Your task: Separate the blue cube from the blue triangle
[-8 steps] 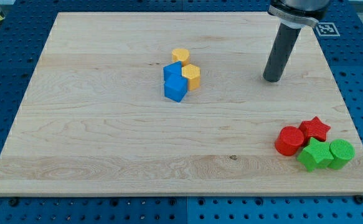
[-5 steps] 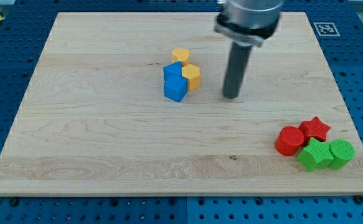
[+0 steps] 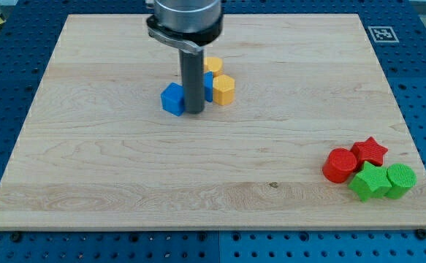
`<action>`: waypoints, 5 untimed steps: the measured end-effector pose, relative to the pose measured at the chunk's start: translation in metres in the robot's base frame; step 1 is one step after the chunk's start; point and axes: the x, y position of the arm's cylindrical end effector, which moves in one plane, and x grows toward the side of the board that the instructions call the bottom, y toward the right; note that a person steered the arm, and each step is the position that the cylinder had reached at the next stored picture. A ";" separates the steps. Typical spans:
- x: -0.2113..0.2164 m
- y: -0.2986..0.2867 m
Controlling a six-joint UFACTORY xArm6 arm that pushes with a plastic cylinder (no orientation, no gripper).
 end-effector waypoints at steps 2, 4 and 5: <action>-0.015 -0.073; -0.019 -0.128; -0.019 -0.100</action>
